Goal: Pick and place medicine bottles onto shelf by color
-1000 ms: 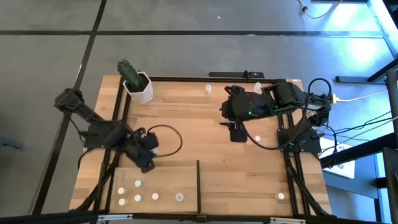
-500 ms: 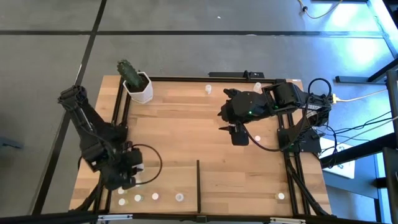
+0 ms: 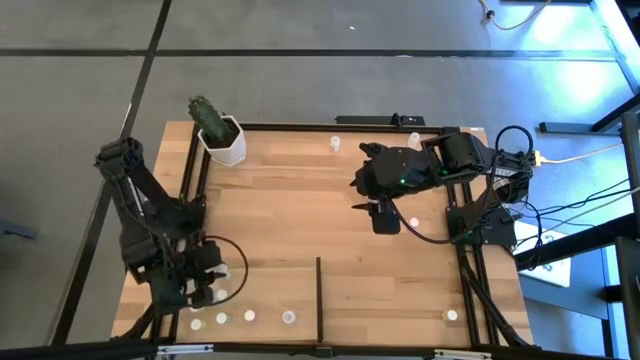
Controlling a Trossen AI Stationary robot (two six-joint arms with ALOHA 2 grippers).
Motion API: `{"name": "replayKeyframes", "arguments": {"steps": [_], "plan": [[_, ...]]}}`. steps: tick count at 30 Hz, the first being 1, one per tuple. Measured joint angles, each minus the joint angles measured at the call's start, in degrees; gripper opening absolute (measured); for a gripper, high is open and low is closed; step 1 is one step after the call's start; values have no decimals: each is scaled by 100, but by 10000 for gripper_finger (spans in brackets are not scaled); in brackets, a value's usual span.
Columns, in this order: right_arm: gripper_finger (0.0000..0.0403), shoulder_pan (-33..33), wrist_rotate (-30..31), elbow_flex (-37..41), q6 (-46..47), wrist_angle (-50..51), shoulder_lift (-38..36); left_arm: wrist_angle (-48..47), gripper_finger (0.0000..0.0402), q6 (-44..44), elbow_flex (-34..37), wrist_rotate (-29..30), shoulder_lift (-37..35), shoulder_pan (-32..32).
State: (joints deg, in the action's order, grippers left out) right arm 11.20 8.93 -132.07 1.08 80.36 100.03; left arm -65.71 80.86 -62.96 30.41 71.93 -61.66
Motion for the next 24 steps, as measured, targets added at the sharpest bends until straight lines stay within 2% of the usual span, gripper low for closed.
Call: {"name": "replayKeyframes", "arguments": {"steps": [6, 11, 17, 24], "plan": [[238, 0, 0, 0, 4, 2, 0, -44, 96, 217, 0, 13, 319, -94], [239, 0, 0, 0, 7, 1, 0, -175, 96, 738, 0, 18, 547, -141], [239, 0, 0, 0, 13, 2, 0, -549, 96, 1177, 0, 29, 612, -165], [239, 0, 0, 0, 2, 2, 0, -472, 96, 1371, 47, 30, 654, -352]]}}
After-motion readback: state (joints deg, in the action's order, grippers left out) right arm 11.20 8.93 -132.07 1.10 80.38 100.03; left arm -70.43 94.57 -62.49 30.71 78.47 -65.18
